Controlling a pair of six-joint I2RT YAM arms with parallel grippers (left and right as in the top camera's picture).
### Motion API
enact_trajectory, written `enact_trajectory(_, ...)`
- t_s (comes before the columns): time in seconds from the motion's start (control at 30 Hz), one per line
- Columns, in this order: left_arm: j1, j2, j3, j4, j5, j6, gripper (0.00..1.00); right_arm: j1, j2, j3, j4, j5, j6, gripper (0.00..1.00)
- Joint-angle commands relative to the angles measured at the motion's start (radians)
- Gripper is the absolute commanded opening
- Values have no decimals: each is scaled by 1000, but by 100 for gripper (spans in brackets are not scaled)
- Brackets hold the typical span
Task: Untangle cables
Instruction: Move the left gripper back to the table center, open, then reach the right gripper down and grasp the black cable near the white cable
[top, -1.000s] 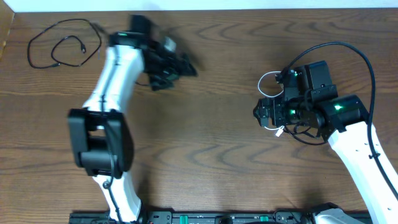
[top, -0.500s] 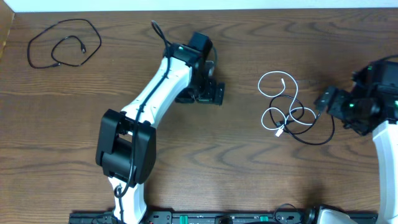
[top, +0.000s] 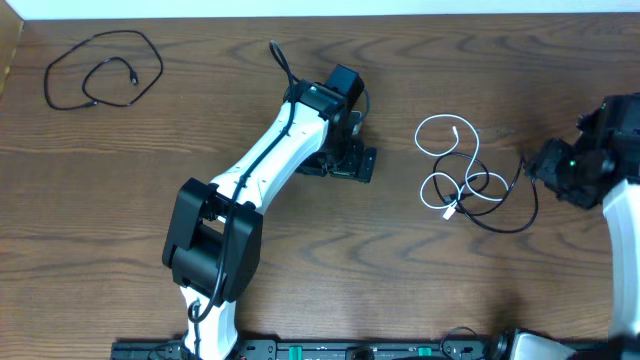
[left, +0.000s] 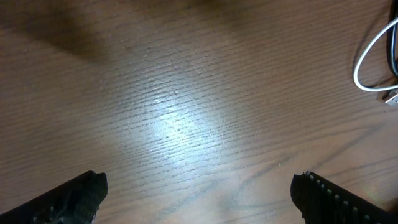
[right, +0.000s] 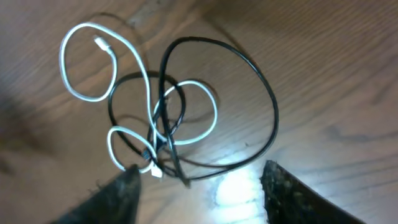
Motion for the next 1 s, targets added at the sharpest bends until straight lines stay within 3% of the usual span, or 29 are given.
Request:
enact_trajectory(0.0, -4, 5, -6, -4, -13, 5, 99, -5, 94, 2, 29, 16, 43, 47)
enact_trajectory(0.27, -4, 5, -6, -7, -13, 5, 99, -6, 225, 2, 99, -118, 60, 50)
enact_trajectory(0.53, -4, 5, -6, -4, -13, 6, 99, -8, 221, 3, 113, -264, 23, 50)
enact_trajectory(0.7, -4, 5, -6, -4, -13, 6, 99, -36, 175, 4, 106, -362, 19, 54)
enact_trajectory(0.97, -4, 5, -6, 5, -13, 6, 99, -42, 22, 4, 132, -361, 19, 63)
